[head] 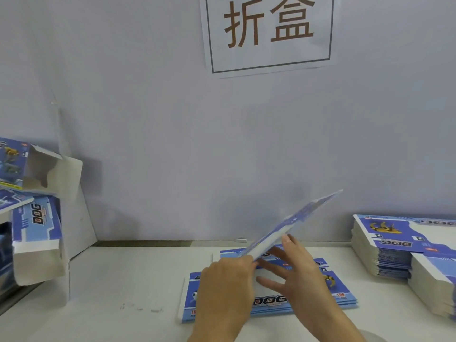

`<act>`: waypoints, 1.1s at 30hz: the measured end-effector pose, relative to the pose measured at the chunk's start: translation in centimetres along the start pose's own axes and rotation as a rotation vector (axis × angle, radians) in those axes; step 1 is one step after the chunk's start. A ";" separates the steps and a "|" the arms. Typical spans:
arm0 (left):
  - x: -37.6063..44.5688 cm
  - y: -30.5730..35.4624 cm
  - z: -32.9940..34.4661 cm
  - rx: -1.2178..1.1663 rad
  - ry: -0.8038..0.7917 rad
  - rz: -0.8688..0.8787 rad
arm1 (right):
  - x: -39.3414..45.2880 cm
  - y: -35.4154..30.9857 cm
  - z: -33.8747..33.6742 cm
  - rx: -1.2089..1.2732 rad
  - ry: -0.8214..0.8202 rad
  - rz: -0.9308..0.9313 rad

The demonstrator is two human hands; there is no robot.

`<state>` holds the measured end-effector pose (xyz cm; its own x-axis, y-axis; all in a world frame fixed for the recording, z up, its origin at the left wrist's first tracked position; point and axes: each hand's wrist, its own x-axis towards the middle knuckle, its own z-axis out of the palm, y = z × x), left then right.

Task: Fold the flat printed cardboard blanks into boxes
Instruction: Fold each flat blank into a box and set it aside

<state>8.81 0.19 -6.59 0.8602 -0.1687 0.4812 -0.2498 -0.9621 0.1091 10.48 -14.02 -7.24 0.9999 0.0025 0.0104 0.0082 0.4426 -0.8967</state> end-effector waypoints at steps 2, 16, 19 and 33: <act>0.1 0.5 -0.3 -0.178 -0.108 0.044 | 0.2 0.1 -0.2 -0.005 0.100 -0.046; 0.5 -3.1 -1.6 -0.707 0.405 -0.352 | -1.2 -5.0 -2.0 -0.480 0.084 -0.241; 0.6 -3.5 -2.9 -1.184 0.342 -0.386 | -2.2 -6.1 -1.0 -0.462 -0.073 -0.296; 0.5 -1.6 -3.6 -1.450 0.230 -0.281 | -3.5 -6.1 0.5 -0.350 -0.029 -0.496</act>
<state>8.04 2.46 -3.37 0.9014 0.1504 0.4060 -0.4234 0.1102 0.8992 6.94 -16.26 -1.58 0.8757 -0.1016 0.4721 0.4800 0.0759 -0.8740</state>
